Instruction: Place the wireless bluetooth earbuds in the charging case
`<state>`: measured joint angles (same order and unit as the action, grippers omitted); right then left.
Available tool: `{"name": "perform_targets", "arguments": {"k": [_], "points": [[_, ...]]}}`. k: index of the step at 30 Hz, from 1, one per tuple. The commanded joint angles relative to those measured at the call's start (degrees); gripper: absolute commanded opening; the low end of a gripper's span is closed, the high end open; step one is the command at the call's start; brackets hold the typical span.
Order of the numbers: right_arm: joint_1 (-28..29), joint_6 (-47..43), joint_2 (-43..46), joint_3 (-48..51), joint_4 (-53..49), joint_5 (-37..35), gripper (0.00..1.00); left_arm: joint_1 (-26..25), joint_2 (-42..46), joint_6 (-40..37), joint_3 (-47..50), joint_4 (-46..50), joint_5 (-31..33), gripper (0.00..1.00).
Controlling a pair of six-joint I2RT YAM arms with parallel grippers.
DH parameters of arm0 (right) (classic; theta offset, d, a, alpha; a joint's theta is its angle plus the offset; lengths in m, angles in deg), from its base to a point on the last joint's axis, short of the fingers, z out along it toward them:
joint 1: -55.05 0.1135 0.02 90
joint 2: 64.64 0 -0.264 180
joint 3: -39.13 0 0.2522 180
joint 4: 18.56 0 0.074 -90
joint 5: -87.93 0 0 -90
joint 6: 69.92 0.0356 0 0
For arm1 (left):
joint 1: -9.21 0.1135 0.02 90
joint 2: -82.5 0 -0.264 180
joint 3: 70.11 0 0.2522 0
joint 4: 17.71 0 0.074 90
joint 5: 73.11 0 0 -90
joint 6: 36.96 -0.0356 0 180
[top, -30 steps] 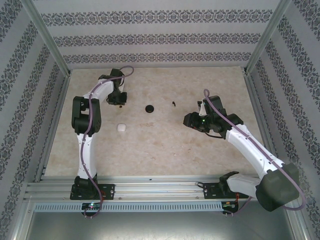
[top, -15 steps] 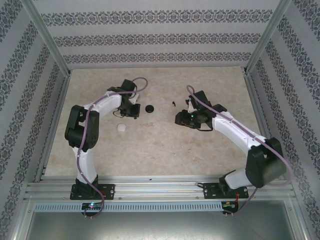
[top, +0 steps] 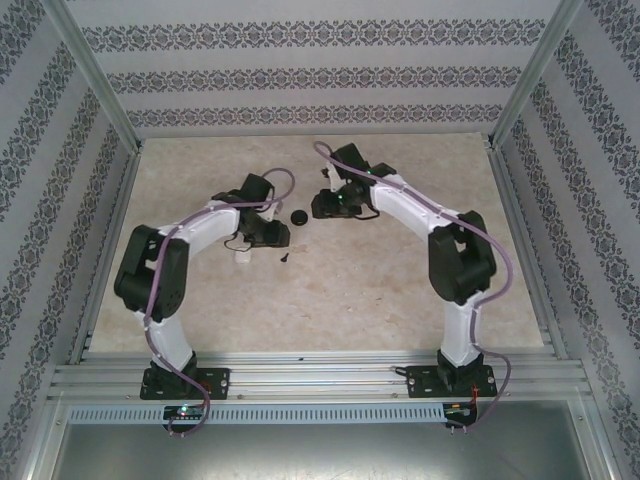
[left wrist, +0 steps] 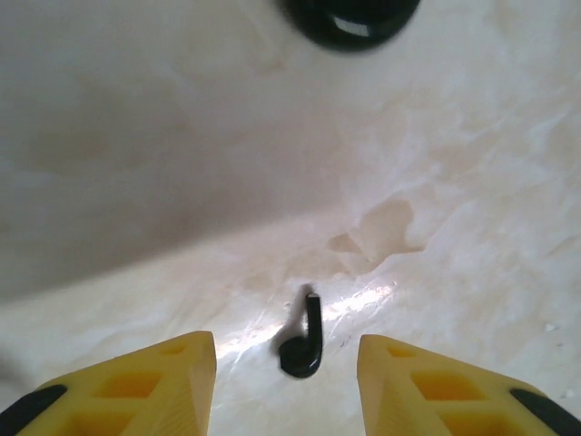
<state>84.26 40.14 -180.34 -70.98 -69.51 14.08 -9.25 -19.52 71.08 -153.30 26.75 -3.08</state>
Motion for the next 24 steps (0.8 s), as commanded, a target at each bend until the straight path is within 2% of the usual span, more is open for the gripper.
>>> {"name": "perform_targets", "arguments": {"k": [1, 3, 8, 14, 19, 24], "points": [[1.34, -7.06, -6.53, -10.04, -6.93, -3.04, 0.55, 4.44, 5.45, 2.90, 3.68, -3.80, -1.69, 0.45], [2.01, -8.71, -11.58, -17.00, -10.31, -4.22, 0.64, 6.43, 7.45, 2.78, 5.44, -4.05, -2.14, 0.45], [4.15, -11.60, -23.69, -34.63, -17.89, -7.81, 0.73, 9.77, 9.52, 2.85, 8.37, -4.82, -4.04, 0.46], [5.15, -13.59, -35.82, -52.75, -26.18, -10.44, 0.78, 10.33, 9.61, 3.38, 10.68, -6.94, -5.30, 0.46], [5.23, -14.66, -38.40, -54.12, -26.33, -10.31, 0.81, 10.71, 9.58, 3.27, 11.57, -7.75, -5.95, 0.45], [5.89, -16.06, -39.95, -54.09, -28.64, -10.31, 0.71, 11.03, 9.69, 2.88, 11.76, -7.89, -6.22, 0.45]]}}
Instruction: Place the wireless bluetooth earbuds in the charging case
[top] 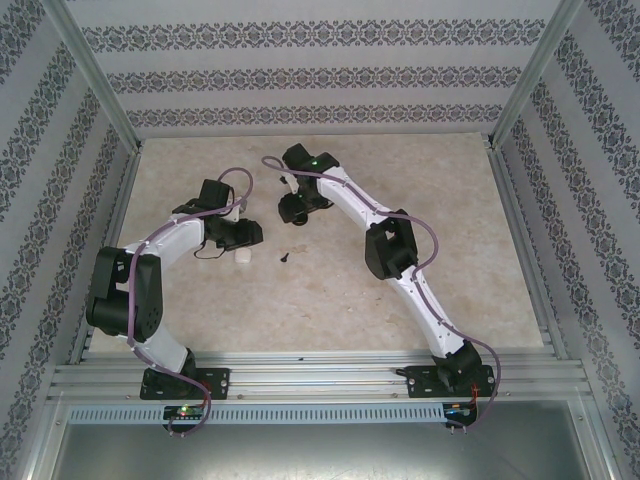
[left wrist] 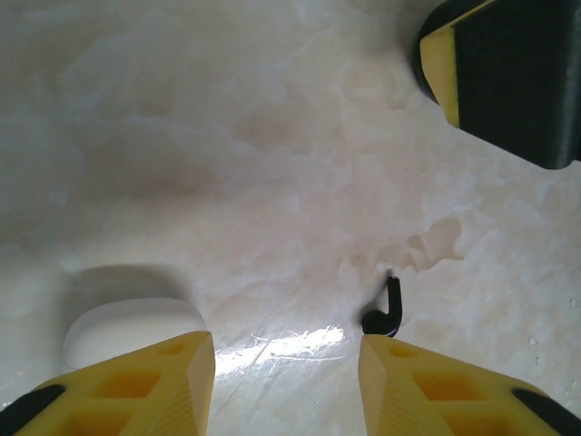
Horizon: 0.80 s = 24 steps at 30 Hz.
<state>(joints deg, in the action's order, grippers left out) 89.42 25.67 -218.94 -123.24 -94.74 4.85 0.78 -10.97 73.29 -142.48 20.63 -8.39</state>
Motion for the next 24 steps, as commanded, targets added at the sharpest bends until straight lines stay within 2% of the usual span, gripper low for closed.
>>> {"name": "perform_targets", "arguments": {"k": [1, 7, 11, 15, 19, 24], "points": [[0.94, -1.85, -1.61, -1.81, -3.72, -1.56, 0.68, 0.96, 1.23, 0.75, 0.90, -1.81, -0.90, 0.45], [1.38, -1.87, -2.50, -1.73, -3.95, -1.91, 0.57, 1.06, 1.98, 0.42, 1.65, -1.90, -1.00, 0.44], [1.62, -1.01, -2.30, -1.66, -4.00, -1.08, 0.46, 1.16, 2.75, 0.33, 2.46, -1.99, -1.16, 0.44], [1.64, 2.25, -0.28, 0.92, -3.37, 1.77, 0.39, 1.16, 4.14, -0.46, 3.08, -2.71, -1.53, 0.44], [1.57, 9.74, 6.86, 12.30, 2.91, 5.87, 0.38, 1.21, 6.88, -1.29, 4.51, -5.07, -2.34, 0.44], [1.50, 23.52, 22.76, 34.70, 21.20, 10.56, 0.38, 1.05, 12.95, -1.17, 9.22, -13.49, -5.90, 0.45]]}}
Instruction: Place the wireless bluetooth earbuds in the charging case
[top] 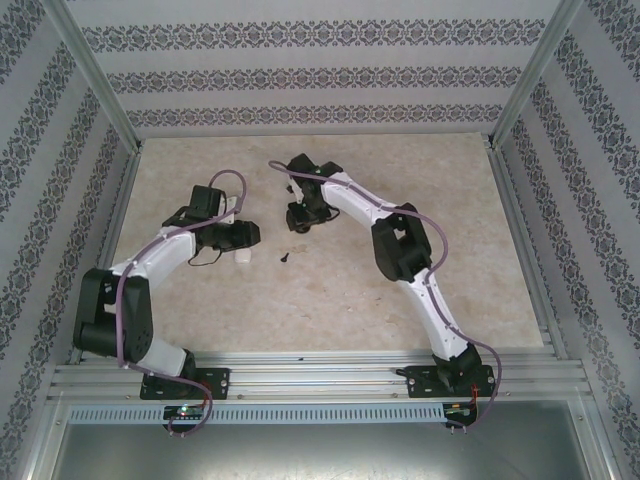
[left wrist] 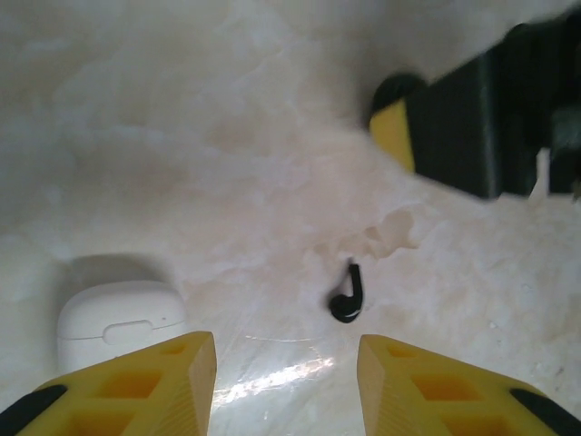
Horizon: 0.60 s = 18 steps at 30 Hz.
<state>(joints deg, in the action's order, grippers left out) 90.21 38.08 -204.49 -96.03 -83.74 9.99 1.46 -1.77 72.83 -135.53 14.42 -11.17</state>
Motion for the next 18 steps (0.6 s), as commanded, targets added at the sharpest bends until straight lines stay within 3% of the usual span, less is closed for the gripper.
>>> {"name": "perform_targets", "arguments": {"k": [1, 6, 13, 18], "points": [[0.57, 14.49, 11.29, 11.30, 13.61, 6.26, 0.38, 0.33, 5.08, -0.64, 3.16, -8.82, -3.49, 0.45], [0.50, 27.89, 26.28, 27.16, 28.59, 8.52, 0.38, -2.65, 13.96, -2.60, 7.10, -17.52, -3.07, 0.45], [2.39, 36.88, 43.44, 39.02, 37.77, 4.73, 0.38, -13.25, 23.86, -7.67, 13.48, -34.92, 0.30, 0.55], [4.22, 40.12, 53.11, 44.46, 39.88, 1.42, 0.38, -19.13, 24.84, -8.62, 14.08, -43.46, 2.16, 0.58]]}}
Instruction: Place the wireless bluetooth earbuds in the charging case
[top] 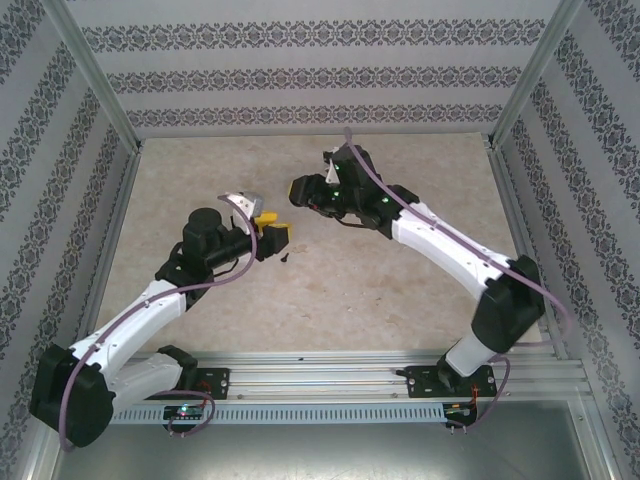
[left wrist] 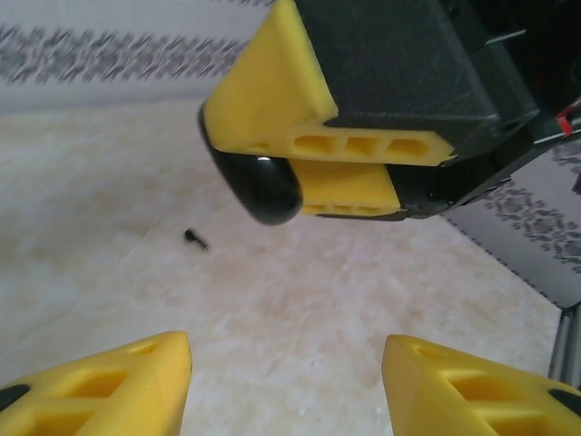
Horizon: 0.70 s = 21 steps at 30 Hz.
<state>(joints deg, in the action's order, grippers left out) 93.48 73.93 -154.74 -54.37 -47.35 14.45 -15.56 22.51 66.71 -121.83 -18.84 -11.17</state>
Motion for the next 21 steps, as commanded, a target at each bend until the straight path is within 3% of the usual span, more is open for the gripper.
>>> {"name": "perform_targets", "arguments": {"k": [1, 9, 21], "points": [[1.22, 4.63, 4.79, 3.60, 3.60, -3.58, 0.38, -2.66, 0.18, -2.49, 0.00, -10.64, 2.99, 0.59], [3.52, 6.69, 15.05, 10.39, 3.57, -7.92, 0.38, -3.92, -4.44, 4.77, -3.33, -21.22, 2.11, 0.55], [3.53, 9.08, 20.85, 14.96, 5.90, -11.68, 0.37, -8.60, -5.31, 1.88, -4.78, -19.07, 0.06, 0.54]]}}
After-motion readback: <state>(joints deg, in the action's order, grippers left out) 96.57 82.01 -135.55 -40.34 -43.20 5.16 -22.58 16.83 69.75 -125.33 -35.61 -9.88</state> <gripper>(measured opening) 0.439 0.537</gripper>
